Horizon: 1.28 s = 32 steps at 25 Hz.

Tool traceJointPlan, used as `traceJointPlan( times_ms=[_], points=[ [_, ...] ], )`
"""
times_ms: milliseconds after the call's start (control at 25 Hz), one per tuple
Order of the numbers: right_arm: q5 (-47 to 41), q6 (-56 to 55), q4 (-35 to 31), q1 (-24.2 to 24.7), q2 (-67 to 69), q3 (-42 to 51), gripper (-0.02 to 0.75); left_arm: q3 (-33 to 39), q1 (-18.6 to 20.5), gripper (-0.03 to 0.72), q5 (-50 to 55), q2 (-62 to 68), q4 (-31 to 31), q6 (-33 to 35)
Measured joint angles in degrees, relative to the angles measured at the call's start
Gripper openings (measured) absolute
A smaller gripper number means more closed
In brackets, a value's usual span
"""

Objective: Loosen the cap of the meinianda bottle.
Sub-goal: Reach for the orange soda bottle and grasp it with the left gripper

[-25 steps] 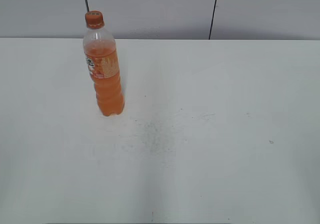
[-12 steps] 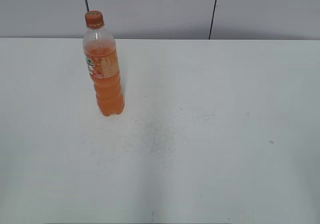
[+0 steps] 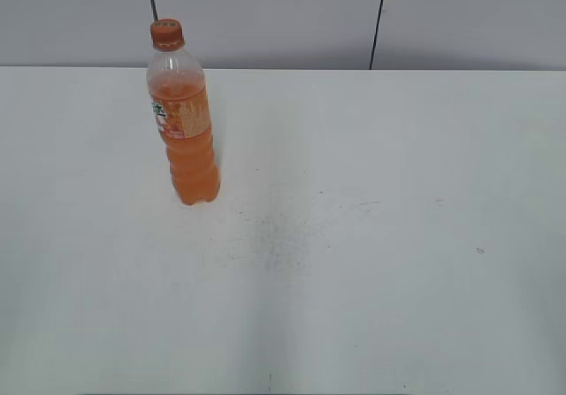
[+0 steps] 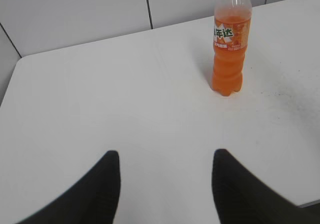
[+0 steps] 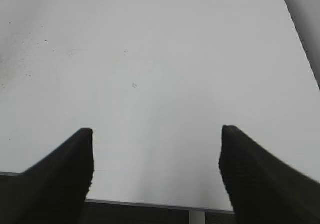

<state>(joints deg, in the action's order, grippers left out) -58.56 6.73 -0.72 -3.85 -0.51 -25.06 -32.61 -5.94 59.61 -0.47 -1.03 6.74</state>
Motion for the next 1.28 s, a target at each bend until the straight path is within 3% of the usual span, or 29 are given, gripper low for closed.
traceJointPlan(
  times_ms=[800,1000,1280],
  points=[
    [0.0,0.0,0.0,0.0,0.0,0.0,0.588,-0.2,0.0,0.373,-1.0,0.0,2.8,-0.1],
    [0.1,0.0,0.0,0.0,0.0,0.0,0.588,-0.8,0.0,0.373,-9.7,0.4,12.3,-1.5],
    [0.1,0.0,0.0,0.0,0.0,0.0,0.588,0.9,0.0,0.373,-20.1,11.7,37.0,-21.2]
  ],
)
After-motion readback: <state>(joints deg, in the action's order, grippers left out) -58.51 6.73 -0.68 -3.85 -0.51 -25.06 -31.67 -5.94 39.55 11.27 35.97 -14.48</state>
